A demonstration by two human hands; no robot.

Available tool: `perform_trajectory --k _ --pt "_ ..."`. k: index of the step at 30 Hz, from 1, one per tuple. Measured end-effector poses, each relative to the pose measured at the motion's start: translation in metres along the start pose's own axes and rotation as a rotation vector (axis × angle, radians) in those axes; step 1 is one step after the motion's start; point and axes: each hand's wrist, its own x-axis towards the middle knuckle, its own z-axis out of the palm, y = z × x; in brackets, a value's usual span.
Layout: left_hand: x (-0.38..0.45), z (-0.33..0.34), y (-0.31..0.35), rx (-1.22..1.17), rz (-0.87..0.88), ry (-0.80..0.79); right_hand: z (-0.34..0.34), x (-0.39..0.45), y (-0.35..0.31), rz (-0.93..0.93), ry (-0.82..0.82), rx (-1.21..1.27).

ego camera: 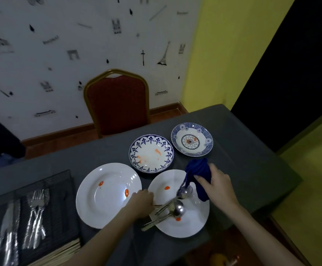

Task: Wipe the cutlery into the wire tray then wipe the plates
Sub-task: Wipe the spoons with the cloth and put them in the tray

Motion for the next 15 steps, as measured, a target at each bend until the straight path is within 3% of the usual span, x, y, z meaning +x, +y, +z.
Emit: perform_trajectory --k 5,10,15 --pt "-0.024 -0.017 -0.012 -0.316 -0.132 -0.019 0.012 0.010 -0.011 -0.007 -0.039 0.099" --pt "-0.060 -0.028 -0.028 -0.481 -0.219 0.266 0.027 0.020 -0.036 -0.036 -0.059 0.195" --pt "-0.095 -0.048 -0.037 -1.285 -0.382 0.321 0.045 0.031 -0.084 -0.158 -0.022 0.299"
